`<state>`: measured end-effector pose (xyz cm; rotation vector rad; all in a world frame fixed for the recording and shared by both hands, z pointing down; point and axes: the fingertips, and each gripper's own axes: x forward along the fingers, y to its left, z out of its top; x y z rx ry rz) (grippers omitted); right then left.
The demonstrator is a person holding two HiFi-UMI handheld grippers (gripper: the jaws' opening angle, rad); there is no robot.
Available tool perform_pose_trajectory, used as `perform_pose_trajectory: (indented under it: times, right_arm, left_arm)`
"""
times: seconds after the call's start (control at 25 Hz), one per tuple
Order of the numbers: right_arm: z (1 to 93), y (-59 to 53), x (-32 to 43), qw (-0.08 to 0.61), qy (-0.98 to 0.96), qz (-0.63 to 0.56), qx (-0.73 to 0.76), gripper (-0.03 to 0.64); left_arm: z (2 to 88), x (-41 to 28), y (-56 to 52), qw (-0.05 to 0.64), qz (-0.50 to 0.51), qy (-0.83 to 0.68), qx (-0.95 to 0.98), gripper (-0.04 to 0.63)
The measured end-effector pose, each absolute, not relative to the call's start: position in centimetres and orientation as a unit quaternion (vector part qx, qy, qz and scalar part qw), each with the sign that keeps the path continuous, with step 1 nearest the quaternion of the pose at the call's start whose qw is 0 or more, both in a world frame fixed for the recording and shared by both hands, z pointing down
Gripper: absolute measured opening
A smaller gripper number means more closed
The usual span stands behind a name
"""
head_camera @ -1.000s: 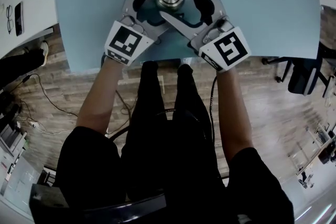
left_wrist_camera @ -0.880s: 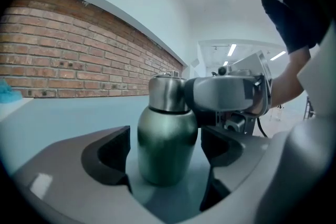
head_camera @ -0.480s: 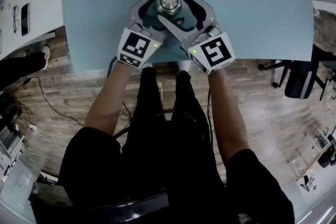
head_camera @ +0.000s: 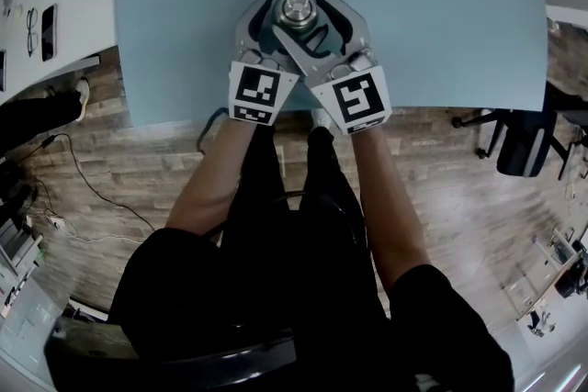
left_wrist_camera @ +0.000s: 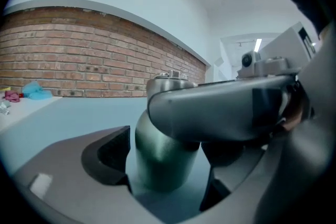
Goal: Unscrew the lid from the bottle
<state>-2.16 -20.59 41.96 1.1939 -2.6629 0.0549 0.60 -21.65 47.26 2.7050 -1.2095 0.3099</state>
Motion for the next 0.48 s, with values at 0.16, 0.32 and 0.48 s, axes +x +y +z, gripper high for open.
perform_pose_trajectory:
  times: [0.16,0.32,0.48]
  right_arm:
    - [41.92,-20.63,-2.09,0.116,-0.900,0.021,0.420,0.279]
    - [41.86,-20.77,-2.17,0.107,-0.900,0.029,0.422,0.279]
    - [41.95,-20.69,-2.31,0.110,-0.903,0.029,0.414,0.276]
  left_arm:
    - [46.97,0.55,-21.90,0.080,0.096,-0.425,0.896,0.391]
    - [46.88,0.76,-21.76,0.081,0.093,-0.421,0.899,0.390]
    - [46.91,0.93,-21.71,0.076,0.099,-0.413,0.902,0.391]
